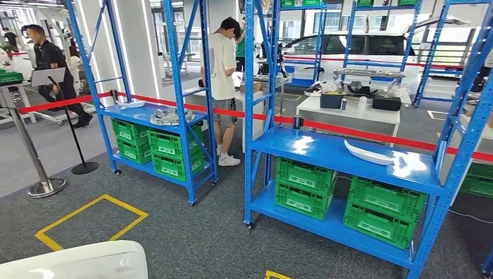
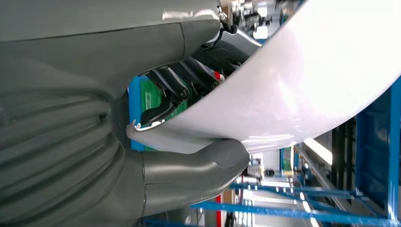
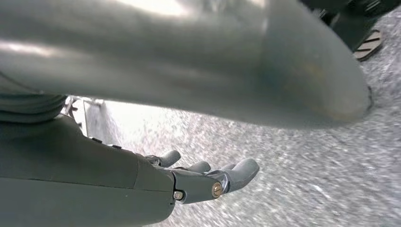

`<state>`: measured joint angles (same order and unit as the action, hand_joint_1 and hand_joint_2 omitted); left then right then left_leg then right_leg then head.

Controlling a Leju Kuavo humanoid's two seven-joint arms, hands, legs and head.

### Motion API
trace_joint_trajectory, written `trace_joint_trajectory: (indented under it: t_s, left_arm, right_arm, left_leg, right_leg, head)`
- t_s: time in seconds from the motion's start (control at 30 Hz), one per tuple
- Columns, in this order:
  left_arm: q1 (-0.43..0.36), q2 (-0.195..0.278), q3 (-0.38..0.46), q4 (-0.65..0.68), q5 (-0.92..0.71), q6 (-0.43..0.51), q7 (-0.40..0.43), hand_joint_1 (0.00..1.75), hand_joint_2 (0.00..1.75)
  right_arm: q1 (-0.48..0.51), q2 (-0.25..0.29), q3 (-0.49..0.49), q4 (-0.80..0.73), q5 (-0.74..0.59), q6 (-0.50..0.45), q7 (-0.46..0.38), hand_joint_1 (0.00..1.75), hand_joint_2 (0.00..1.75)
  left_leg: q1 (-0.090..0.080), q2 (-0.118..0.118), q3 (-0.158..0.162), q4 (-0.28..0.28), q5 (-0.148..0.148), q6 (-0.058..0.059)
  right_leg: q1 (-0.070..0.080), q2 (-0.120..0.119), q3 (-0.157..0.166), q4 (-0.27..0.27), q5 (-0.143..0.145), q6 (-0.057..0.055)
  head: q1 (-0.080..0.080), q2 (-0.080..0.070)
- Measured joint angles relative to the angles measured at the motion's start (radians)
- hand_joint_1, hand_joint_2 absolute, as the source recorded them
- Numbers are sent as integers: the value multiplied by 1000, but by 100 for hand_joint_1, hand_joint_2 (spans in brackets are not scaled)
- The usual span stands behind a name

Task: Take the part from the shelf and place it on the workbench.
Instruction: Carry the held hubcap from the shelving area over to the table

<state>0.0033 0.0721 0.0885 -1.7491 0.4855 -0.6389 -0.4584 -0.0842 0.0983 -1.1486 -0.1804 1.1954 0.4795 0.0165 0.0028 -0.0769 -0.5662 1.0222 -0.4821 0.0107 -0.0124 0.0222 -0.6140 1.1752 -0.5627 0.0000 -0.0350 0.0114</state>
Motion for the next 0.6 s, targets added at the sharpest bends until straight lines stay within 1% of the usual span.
trace_joint_trajectory:
  t_s: [0.03,0.07,0.1,0.13,0.17,0.2,0.23,0.27,0.3,0.33,0.37,0.4,0.43,0.47,0.5,0.53,0.57,0.6]
  left_arm:
    - [0,0,0,0,0,0,0,175,175]
    - [0,0,0,0,0,-1,-1,175,175]
    - [0,0,1,0,1,-1,-1,175,175]
    - [0,0,2,0,2,-2,-2,175,175]
    - [0,0,3,0,2,-2,-2,175,175]
    - [1,1,6,0,2,-2,-3,175,175]
    - [1,2,8,0,3,-2,-3,175,175]
    - [-1,2,10,1,3,-2,-4,175,175]
    - [-2,3,11,1,3,-2,-4,175,175]
    - [-3,3,11,3,3,-2,-4,175,175]
    - [-4,3,11,5,3,-2,-4,175,175]
    - [-3,3,11,7,3,-2,-4,175,175]
    - [-2,3,11,9,3,-2,-4,175,175]
    - [-2,3,11,10,3,-2,-4,175,175]
    - [-3,3,11,10,3,-2,-4,175,175]
    - [-3,3,11,11,3,-2,-4,175,175]
    - [-4,3,11,10,3,-2,-4,175,175]
    - [-5,3,11,10,3,-2,-4,175,175]
  right_arm:
    - [-1,0,0,0,0,0,-1,0,0]
    - [-2,0,0,0,0,0,-2,0,0]
    - [-2,0,0,0,0,0,-3,0,0]
    - [-2,0,0,0,0,0,-3,0,0]
    - [-2,1,0,0,0,0,-3,0,0]
    - [-2,1,0,0,0,0,-2,0,0]
    - [-3,1,0,0,0,0,-3,0,0]
    - [-3,1,0,0,-1,0,-3,0,0]
    - [-2,1,0,0,-1,0,-3,0,0]
    - [-1,1,0,0,-1,0,-3,0,0]
    - [0,1,0,0,-1,0,-2,0,0]
    - [1,1,0,0,-1,0,-1,0,0]
    - [1,1,0,0,-1,0,-1,0,0]
    - [1,1,0,0,-1,0,0,0,0]
    - [0,1,0,0,-1,0,0,0,0]
    - [-1,1,0,0,-1,0,0,0,0]
    - [-2,1,0,0,-1,0,-1,0,0]
    - [-2,1,0,0,-1,0,-1,0,0]
  left_leg:
    - [0,-12,-4,6,-2,-6]
    - [0,-25,-8,11,-3,-12]
    - [1,-35,-14,15,-2,-19]
    - [2,-47,-20,15,0,-27]
    - [5,-59,-25,13,3,-34]
    - [6,-54,-30,16,3,-39]
    - [4,-34,-38,28,-6,-44]
    - [3,-2,-51,59,-26,-47]
    - [3,34,-73,109,-56,-50]
    - [3,57,-102,172,-90,-53]
    - [4,67,-128,232,-116,-56]
    - [5,70,-143,269,-127,-57]
    - [5,72,-140,270,-118,-57]
    - [4,78,-116,230,-92,-56]
    - [3,96,-78,163,-59,-52]
    - [-2,121,-40,94,-36,-46]
    - [-7,144,-12,41,-20,-39]
    - [-11,158,1,12,-15,-32]
  right_leg:
    - [-2,28,29,-61,22,0]
    - [-4,50,49,-103,34,-1]
    - [-4,64,57,-121,34,-3]
    - [-2,63,57,-122,33,-7]
    - [-1,49,56,-123,35,-14]
    - [0,35,57,-125,38,-21]
    - [0,21,57,-128,40,-28]
    - [-1,7,57,-131,42,-34]
    - [1,-8,56,-132,43,-39]
    - [3,-23,55,-132,42,-41]
    - [5,-39,53,-131,42,-43]
    - [6,-54,52,-131,41,-43]
    - [7,-69,52,-131,41,-44]
    - [7,-84,52,-131,40,-43]
    - [8,-97,54,-131,40,-42]
    - [10,-109,56,-131,38,-40]
    - [11,-119,58,-131,37,-37]
    - [12,-128,59,-131,36,-33]
  head:
    - [0,0]
    - [0,0]
    - [0,0]
    - [0,0]
    - [0,0]
    - [0,0]
    - [-1,0]
    - [-2,0]
    - [-2,0]
    - [-3,0]
    - [-3,0]
    - [-3,0]
    - [-3,0]
    - [-3,0]
    - [-3,0]
    - [-3,0]
    - [-3,0]
    - [-3,0]
